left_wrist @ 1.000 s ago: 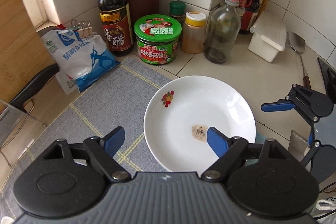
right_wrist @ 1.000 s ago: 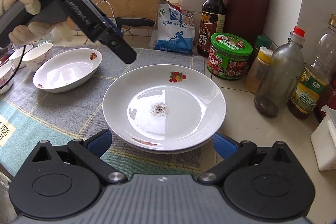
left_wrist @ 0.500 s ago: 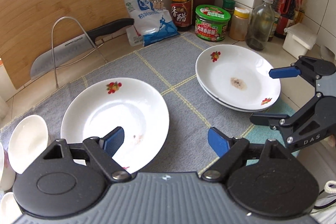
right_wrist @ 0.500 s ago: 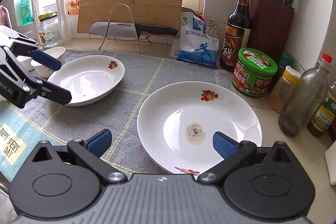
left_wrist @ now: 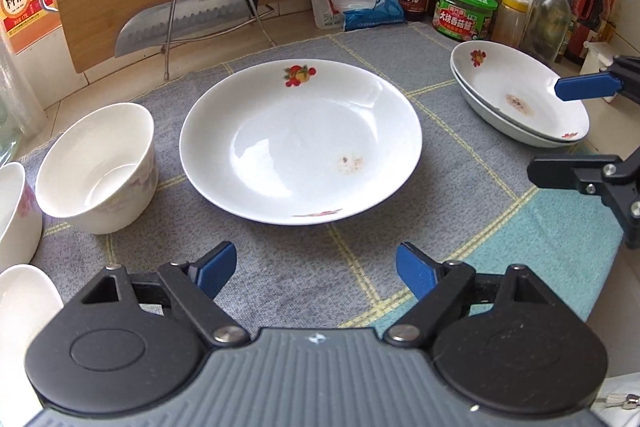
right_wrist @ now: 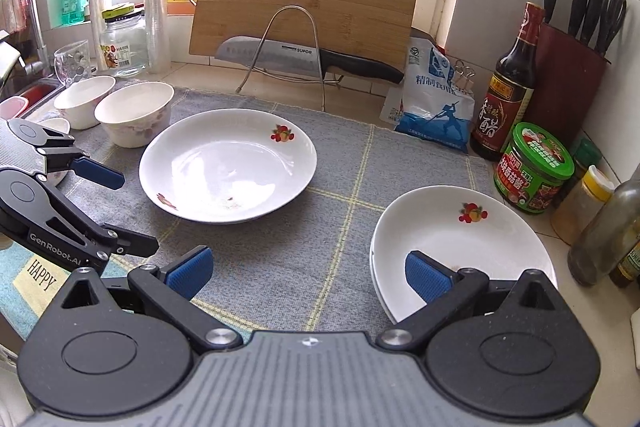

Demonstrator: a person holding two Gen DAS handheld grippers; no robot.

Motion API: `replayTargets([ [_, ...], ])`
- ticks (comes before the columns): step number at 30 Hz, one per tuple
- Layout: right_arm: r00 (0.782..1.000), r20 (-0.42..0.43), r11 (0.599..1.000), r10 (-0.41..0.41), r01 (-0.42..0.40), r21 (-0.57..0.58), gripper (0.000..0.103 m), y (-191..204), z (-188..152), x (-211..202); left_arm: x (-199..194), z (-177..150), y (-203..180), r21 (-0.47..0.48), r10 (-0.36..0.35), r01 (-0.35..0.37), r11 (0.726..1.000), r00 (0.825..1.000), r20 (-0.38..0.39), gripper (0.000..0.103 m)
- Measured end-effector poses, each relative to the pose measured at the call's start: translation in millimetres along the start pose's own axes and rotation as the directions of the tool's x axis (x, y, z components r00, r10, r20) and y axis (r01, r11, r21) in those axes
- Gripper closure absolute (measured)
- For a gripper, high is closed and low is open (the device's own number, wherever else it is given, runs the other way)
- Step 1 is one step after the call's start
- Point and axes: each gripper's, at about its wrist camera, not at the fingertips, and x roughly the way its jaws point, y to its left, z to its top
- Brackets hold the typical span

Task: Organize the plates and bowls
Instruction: 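Move the right gripper to the flower-print white plate on the towel, then grasp the rim of the flower-print plate with the right gripper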

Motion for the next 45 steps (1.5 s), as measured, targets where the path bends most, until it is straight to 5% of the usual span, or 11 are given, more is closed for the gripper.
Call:
replayTargets([
  [12, 0.997, -0.075, 0.999, -0.029, 0.027, -0.026, 0.000, 30.4, 2.2, 1.0, 20.0, -15.5, 3.9, -0.035, 0.015, -0.013, 0.999, 0.998, 0.061, 0.008],
  [30, 0.989, -0.066, 0.980, 0.130, -0.138, -0.142, 0.000, -2.2, 33.6, 38.5, 39.6, 2.1, 4.5, -0.101, 0.072, -0.067, 0.993, 0.996, 0.048, 0.000],
  [45, 0.936, -0.212, 0.927, 0.281, -0.322, -0.194, 0.000, -5.0, 84.6, 125.0, 40.7, -1.1, 4.9, -0.105, 0.089, -0.078, 0.991, 0.991, 0.102, 0.000],
])
